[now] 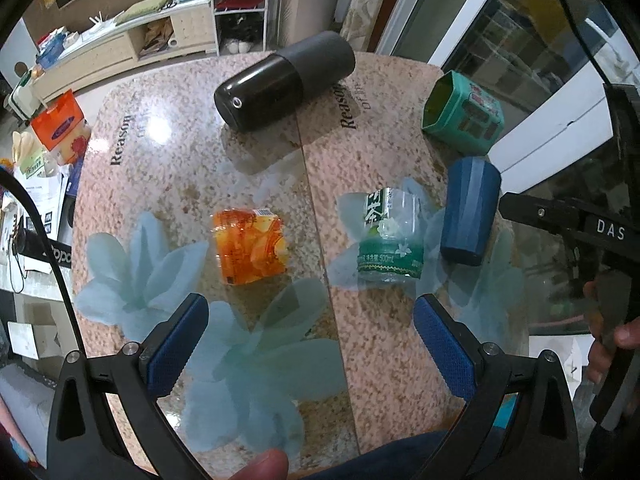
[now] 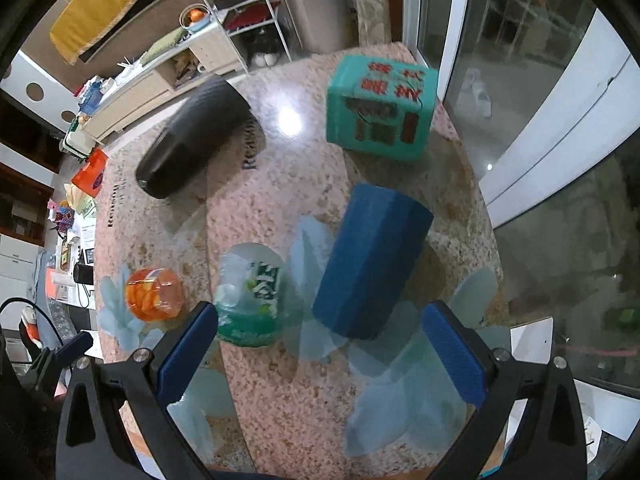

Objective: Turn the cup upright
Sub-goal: 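Move the right gripper to the dark blue cup and close on it, then lift the blue cup with the right gripper and swing it toward the left gripper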

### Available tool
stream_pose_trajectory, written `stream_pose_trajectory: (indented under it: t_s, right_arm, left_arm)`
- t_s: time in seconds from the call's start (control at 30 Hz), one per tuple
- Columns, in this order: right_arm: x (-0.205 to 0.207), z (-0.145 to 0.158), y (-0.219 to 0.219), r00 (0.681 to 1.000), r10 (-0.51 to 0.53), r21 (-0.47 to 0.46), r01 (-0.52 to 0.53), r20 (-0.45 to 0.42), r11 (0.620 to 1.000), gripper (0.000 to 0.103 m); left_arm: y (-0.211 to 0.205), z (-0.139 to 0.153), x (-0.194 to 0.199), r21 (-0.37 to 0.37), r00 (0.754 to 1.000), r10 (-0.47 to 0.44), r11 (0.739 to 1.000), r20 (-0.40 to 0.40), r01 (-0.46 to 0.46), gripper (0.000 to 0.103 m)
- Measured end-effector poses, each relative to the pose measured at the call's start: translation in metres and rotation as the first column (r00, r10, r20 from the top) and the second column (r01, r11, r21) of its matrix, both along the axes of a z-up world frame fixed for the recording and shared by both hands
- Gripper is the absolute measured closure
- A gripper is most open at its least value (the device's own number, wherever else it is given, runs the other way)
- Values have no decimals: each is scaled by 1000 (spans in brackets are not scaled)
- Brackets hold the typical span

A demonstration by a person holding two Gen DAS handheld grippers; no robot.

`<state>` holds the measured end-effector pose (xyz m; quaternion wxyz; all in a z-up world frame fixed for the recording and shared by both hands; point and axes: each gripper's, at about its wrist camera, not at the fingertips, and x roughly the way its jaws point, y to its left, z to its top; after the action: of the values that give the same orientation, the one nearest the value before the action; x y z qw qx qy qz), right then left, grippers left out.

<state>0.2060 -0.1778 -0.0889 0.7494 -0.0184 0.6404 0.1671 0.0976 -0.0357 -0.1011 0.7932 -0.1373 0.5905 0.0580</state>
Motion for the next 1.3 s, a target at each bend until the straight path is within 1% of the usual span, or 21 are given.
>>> stream_pose_trajectory:
  t_s: [0.13,0.27,0.4,0.5,0.67,0.73,0.77,0.83,0.87,0.9,0.93,1.0,1.13,1.3]
  right_arm:
    - [15,-17,-5,999,-5,-2,5,-47,1000,0]
    - [26,-32,-6,997,9,-13,-10,-77,1000,0]
    - [35,-50,-6,992,26,-14,-28,-127,1000,0]
    - [40,-63,-7,985,27,-7,-28,-169,1000,0]
    - [47,-76,-8,978,30,-34,-38,-208,999,1]
    - [50,-80,-11,974,24,-41,-34,-226,999,9]
    - [52,-82,-13,970,17,-38,-27,-242,999,19]
    - [55,-89,-19,963,10,-44,-22,-269,999,33]
    - [55,-93,-21,959,12,-46,-26,-283,999,36]
    - [55,-97,-22,956,15,-43,-29,-294,999,36]
    - [54,-97,-23,958,21,-49,-36,-287,998,39]
    - [52,-94,-23,963,33,-63,-52,-269,997,39]
    - [48,-88,-35,972,27,-56,-41,-234,998,40]
    - [39,-66,-51,983,24,-35,-31,-183,999,40]
  left_arm:
    - [-3,-11,11,2,1000,15,1000,-26,-15,0]
    - [-6,-20,21,2,999,25,1000,-42,-25,0]
    - [-9,-29,32,7,998,32,999,-60,-32,0]
    - [-9,-33,38,14,997,35,999,-73,-34,0]
    - [-7,-34,41,20,995,49,999,-88,-47,0]
    - [-7,-35,42,28,994,51,998,-95,-49,0]
    - [-7,-35,42,29,994,51,998,-96,-49,0]
    - [-6,-35,41,30,994,50,998,-97,-47,0]
    - [-6,-35,41,31,994,48,998,-95,-45,0]
    - [-6,-34,40,30,995,46,999,-92,-44,0]
    - [-5,-34,40,31,995,45,999,-91,-43,0]
    - [-4,-34,39,29,995,47,999,-86,-44,0]
    - [-3,-36,36,17,996,46,999,-83,-45,0]
    - [-3,-34,28,9,997,29,1000,-71,-29,0]
